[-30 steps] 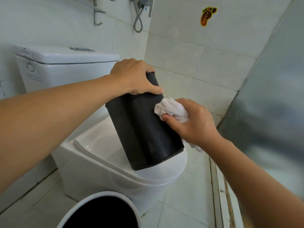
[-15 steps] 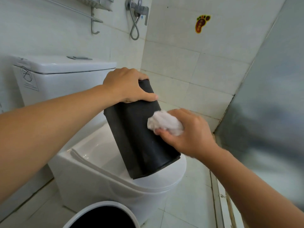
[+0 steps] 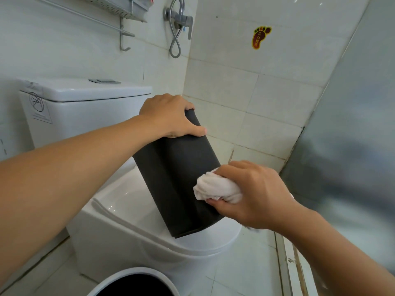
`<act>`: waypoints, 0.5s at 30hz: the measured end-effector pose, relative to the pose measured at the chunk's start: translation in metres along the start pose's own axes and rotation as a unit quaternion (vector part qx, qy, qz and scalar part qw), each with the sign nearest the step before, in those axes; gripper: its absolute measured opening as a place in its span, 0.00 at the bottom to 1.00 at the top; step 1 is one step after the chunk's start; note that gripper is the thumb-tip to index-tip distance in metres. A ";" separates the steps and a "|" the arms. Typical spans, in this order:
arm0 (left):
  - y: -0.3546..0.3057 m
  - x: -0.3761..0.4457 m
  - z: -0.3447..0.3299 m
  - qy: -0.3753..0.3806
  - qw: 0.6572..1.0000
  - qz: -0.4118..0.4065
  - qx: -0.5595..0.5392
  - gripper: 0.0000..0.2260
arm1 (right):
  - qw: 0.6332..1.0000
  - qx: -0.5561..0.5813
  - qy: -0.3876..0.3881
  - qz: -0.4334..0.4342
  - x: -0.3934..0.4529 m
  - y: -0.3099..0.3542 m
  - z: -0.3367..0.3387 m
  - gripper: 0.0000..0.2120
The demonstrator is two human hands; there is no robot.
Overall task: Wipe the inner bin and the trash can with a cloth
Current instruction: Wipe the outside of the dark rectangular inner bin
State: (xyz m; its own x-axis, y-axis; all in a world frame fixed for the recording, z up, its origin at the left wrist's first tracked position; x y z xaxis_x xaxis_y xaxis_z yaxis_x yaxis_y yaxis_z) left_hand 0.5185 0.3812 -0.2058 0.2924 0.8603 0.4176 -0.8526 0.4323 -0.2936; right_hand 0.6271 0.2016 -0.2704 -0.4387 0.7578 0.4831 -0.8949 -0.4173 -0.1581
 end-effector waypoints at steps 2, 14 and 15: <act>-0.004 0.000 0.001 -0.004 1.000 -0.002 0.002 0.33 | 1.000 -0.012 0.000 -0.006 -0.002 -0.004 0.002 0.22; -0.018 0.002 -0.002 -0.005 0.999 -0.021 0.025 0.32 | 0.999 -0.024 -0.029 -0.020 -0.015 0.001 0.003 0.20; -0.019 0.001 -0.003 -0.007 0.999 -0.023 0.026 0.33 | 0.998 -0.022 -0.039 -0.038 -0.009 -0.005 0.003 0.20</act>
State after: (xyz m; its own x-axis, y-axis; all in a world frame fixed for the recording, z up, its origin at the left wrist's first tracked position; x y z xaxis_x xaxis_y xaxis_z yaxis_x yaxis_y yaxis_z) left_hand 0.5360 0.3747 -0.2019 0.3270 0.8357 0.4413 -0.8599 0.4568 -0.2278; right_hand 0.6355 0.1952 -0.2709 -0.3640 0.7436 0.5608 -0.9285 -0.3373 -0.1554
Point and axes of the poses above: each hand's wrist, its own x-axis towards the middle knuckle, its own z-axis out of the back of the hand, y = z × x, the point moved 10 cm from there along x, towards the middle knuckle, and after that the axes turned 9 degrees about z, right-handed, at the moved point
